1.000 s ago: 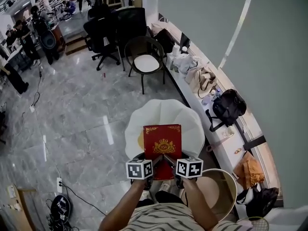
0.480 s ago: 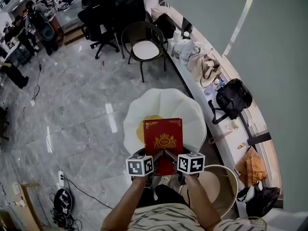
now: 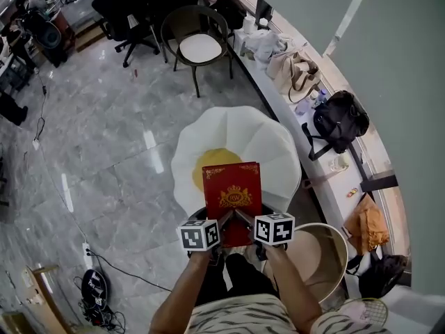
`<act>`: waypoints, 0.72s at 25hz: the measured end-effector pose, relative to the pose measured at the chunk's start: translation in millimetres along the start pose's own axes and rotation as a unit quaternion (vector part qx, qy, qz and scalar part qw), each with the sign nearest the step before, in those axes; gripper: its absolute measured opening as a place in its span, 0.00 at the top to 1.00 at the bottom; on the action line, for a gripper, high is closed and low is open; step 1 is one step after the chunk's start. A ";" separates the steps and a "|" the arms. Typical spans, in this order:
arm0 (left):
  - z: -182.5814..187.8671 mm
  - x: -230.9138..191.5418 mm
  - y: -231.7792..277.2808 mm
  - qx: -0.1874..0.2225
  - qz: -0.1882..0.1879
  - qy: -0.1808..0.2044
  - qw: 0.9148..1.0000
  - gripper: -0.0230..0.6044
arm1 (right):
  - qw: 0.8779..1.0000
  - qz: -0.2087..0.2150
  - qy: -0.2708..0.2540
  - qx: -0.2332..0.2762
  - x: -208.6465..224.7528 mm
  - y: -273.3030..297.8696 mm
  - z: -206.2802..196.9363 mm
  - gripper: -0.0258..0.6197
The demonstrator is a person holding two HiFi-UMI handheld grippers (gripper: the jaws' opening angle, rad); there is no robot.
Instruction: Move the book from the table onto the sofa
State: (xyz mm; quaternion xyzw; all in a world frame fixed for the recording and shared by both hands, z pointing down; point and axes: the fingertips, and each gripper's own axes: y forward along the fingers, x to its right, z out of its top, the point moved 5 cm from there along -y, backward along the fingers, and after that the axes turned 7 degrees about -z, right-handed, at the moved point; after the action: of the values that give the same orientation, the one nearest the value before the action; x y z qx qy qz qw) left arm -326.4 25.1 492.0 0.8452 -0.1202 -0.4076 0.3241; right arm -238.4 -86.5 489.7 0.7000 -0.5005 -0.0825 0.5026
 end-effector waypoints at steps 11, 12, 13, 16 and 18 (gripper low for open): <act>-25.5 -58.0 54.3 -0.034 -0.015 -0.027 0.999 0.38 | 0.999 -0.019 0.011 -0.035 25.0 69.0 -28.4 0.40; -27.9 -63.1 58.7 -0.034 -0.014 -0.031 0.999 0.38 | 0.999 -0.019 0.009 -0.039 27.2 75.4 -30.2 0.40; -30.7 -67.8 62.8 -0.035 -0.013 -0.035 0.999 0.38 | 0.999 -0.020 0.007 -0.042 29.1 80.9 -32.2 0.40; -37.4 -82.5 73.2 -0.039 -0.011 -0.045 0.998 0.38 | 0.999 -0.023 0.004 -0.046 32.5 97.3 -38.9 0.40; -40.2 -92.6 79.7 -0.041 -0.010 -0.046 0.998 0.38 | 0.999 -0.023 0.005 -0.046 34.4 109.0 -43.2 0.40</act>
State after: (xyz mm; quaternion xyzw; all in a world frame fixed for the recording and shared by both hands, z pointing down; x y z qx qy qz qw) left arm -349.9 25.8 618.5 0.8129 -0.1094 -0.4539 0.3482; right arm -262.2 -85.9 609.6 0.6881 -0.4775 -0.1134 0.5345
